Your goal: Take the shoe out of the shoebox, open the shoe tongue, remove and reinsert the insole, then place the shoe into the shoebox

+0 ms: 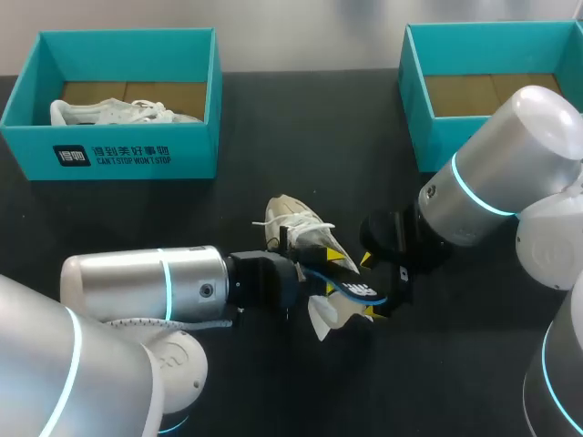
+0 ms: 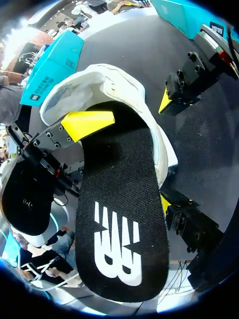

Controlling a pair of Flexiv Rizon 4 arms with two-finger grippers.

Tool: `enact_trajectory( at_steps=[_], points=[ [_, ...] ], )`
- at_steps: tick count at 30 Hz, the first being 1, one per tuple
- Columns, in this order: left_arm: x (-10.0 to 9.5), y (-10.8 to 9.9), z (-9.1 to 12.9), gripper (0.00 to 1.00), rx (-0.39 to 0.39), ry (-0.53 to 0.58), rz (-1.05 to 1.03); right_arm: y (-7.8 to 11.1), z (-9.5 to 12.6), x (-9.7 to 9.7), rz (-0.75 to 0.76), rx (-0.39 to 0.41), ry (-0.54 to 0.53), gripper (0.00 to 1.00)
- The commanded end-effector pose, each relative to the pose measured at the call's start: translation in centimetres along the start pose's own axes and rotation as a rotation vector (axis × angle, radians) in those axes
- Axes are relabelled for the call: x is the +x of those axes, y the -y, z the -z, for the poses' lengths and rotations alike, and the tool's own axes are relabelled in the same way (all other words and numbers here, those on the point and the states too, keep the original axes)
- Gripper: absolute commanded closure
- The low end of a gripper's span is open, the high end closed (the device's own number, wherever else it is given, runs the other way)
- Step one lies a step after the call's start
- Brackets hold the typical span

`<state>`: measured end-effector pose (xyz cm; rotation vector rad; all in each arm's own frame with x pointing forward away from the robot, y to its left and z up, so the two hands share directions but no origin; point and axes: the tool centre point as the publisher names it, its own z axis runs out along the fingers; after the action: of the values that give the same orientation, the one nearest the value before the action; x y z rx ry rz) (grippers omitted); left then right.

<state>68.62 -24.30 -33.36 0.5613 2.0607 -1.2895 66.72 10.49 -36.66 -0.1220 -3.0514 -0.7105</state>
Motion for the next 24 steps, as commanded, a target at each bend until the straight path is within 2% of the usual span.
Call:
enact_trajectory(
  at_steps=[1,11,12,13,16,24],
  points=[
    [0.3,0.5,0.7,0.64,0.02,0.01,-0.008,0.0,0.0,0.1,0.0,0.001,0.003,0.0],
    [0.6,2.0,0.4,0.74,0.065,0.011,-0.026,0.0,0.0,0.1,0.0,0.001,0.003,0.0],
    [0.6,2.1,0.4,0.81,0.068,0.013,-0.033,0.0,0.0,0.1,0.0,0.001,0.003,0.0],
    [0.6,2.2,0.4,1.0,0.07,0.015,-0.038,0.0,0.0,0.1,0.0,0.001,0.003,0.0],
    [0.5,2.0,0.0,1.0,0.068,0.016,-0.058,0.0,0.0,0.1,0.0,0.001,0.003,0.0],
    [1.0,-0.6,-0.9,1.0,-0.013,0.014,-0.069,0.0,0.0,0.1,0.0,0.001,0.003,0.0]
  ],
)
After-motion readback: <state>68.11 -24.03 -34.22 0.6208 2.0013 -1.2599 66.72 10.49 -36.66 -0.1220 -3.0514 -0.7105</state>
